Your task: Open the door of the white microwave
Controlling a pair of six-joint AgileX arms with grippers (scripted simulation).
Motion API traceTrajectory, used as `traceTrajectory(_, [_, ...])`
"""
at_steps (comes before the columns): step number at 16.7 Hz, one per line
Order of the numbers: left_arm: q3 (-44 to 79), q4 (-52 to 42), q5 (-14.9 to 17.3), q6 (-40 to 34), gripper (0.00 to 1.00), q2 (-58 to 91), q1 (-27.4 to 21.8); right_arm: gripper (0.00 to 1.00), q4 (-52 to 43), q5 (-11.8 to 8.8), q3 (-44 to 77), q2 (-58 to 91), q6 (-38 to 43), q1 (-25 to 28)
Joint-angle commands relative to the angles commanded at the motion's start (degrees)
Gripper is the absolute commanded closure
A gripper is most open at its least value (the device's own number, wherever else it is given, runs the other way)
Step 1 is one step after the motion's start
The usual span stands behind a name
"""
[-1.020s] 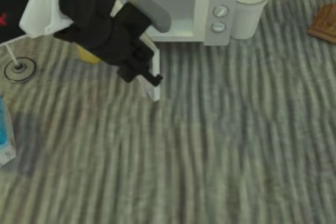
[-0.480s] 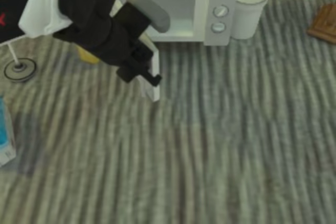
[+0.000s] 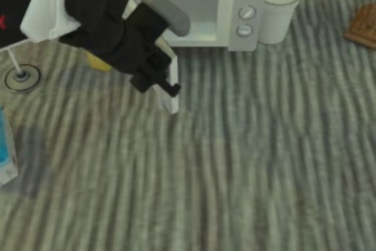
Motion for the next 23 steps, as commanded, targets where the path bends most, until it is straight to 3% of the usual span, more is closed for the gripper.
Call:
traceTrajectory(5, [-0.28, -0.25, 0.62, 0.79, 1.00, 0.09, 0.15, 0.00, 0.00, 0.00, 0.00, 0.00, 0.00, 0.00])
traceTrajectory(13, [-1.41, -3.00, 5.50, 11.33, 1.00, -1.45, 4.42, 0.00, 0.00, 0.00, 0.00, 0.00, 0.00, 0.00])
traceTrajectory(23, [-1.42, -3.02, 5.53, 11.38, 1.00, -1.46, 4.44, 0.00, 0.00, 0.00, 0.00, 0.00, 0.00, 0.00])
